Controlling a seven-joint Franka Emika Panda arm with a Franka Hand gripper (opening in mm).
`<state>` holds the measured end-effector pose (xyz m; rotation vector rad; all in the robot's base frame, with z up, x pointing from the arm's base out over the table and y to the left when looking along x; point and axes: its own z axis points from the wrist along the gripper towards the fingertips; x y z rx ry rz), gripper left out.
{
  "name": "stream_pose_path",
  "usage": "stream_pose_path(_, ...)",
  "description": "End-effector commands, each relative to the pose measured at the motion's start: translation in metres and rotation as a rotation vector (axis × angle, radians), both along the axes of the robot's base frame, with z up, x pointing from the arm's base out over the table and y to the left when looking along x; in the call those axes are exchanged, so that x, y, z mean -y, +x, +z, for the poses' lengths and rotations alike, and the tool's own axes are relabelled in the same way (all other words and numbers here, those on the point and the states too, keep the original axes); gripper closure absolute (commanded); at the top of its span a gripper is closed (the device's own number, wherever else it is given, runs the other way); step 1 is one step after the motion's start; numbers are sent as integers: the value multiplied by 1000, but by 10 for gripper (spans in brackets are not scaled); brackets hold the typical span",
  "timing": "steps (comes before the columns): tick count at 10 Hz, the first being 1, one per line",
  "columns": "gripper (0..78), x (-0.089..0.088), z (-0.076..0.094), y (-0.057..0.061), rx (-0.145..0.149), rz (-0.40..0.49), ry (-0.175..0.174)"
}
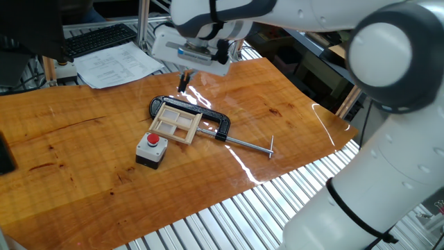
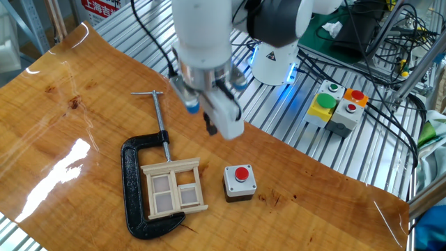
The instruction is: Close a sliding window
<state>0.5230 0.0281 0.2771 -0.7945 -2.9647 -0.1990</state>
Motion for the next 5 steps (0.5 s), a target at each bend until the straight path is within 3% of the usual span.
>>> stream_pose_path(1, 776, -3, -17, 16, 3, -11, 9)
stream_pose_path(5, 776, -4, -25, 24, 26, -21, -12)
